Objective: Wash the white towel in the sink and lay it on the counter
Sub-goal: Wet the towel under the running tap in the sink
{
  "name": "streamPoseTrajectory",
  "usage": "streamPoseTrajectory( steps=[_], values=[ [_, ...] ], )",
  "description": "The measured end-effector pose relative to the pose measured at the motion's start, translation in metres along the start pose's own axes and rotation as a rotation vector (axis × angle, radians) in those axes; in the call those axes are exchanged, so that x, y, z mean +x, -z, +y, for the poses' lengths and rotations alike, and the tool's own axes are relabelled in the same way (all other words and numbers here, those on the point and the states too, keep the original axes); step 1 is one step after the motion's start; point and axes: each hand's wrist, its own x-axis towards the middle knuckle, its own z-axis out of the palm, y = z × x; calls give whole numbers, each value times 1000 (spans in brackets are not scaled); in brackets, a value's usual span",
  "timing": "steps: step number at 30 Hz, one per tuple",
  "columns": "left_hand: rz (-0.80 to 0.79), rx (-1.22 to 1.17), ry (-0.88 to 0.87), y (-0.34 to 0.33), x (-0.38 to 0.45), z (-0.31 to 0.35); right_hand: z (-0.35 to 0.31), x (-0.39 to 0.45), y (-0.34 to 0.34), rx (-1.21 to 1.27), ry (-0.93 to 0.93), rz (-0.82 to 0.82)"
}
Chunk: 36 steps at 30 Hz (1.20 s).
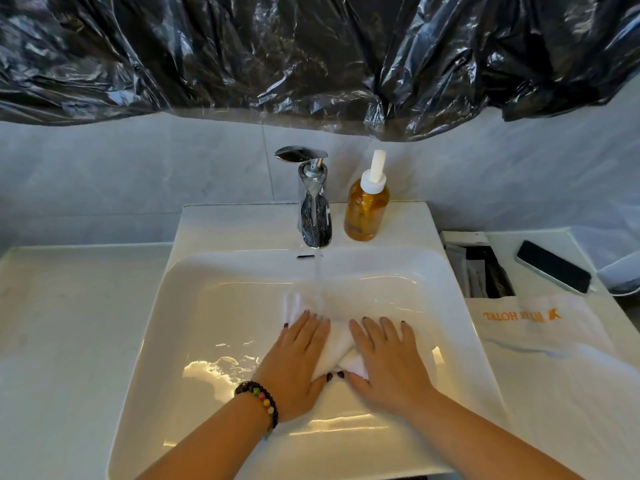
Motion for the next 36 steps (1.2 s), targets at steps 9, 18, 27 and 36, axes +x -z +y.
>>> streamPoseTrajectory(
  steps=[9, 18, 27, 36],
  values=[
    [268, -121, 51, -18, 19, -1, 10, 24, -3, 9, 151, 246],
    [-64, -773, 265, 76, 24, -35, 26, 42, 92, 637, 55, -349],
    [-3, -142, 232, 35, 52, -32, 14, 78, 55, 98, 75, -14],
    [-71, -159, 180, 16, 64, -46, 24, 96, 20, 210, 12, 30]
  ],
)
